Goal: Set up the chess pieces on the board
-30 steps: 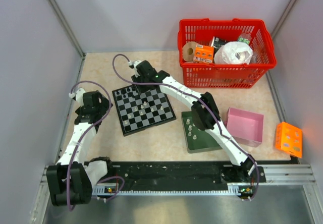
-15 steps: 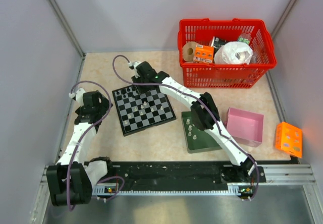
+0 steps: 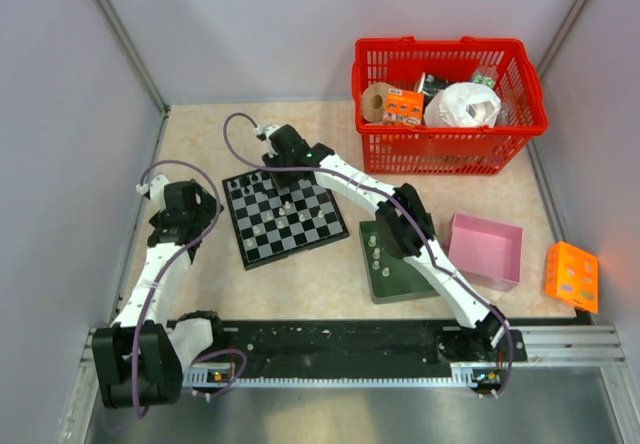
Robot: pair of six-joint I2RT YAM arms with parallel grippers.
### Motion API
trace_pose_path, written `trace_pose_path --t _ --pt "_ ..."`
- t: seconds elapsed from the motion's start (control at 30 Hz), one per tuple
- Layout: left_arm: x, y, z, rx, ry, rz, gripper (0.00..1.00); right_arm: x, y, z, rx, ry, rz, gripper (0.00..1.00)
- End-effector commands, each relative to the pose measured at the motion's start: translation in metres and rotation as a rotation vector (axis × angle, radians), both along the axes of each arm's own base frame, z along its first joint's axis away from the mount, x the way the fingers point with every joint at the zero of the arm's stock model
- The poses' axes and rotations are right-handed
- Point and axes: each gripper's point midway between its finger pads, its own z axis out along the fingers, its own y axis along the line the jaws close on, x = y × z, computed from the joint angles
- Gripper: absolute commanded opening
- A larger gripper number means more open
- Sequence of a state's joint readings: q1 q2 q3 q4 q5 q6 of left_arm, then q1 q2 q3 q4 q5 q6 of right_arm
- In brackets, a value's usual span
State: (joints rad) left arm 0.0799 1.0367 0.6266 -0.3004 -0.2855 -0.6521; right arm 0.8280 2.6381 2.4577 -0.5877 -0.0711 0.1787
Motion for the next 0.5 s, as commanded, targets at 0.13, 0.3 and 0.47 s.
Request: trace_pose_path --t 0.13,0.3,0.47 --pt "0.007 0.004 0.012 0.014 -0.039 0.01 0.97 0.019 0.006 0.033 0.05 -0.085 -0.029 0.2" --pt "0.006 0.004 0.012 0.013 -0.038 0.012 0.97 0.022 0.003 0.032 0.041 -0.093 -0.046 0.2" --pt "0.007 0.004 0.012 0.011 -0.04 0.012 0.97 0.026 0.0 0.029 0.038 -0.091 -0.061 0.19"
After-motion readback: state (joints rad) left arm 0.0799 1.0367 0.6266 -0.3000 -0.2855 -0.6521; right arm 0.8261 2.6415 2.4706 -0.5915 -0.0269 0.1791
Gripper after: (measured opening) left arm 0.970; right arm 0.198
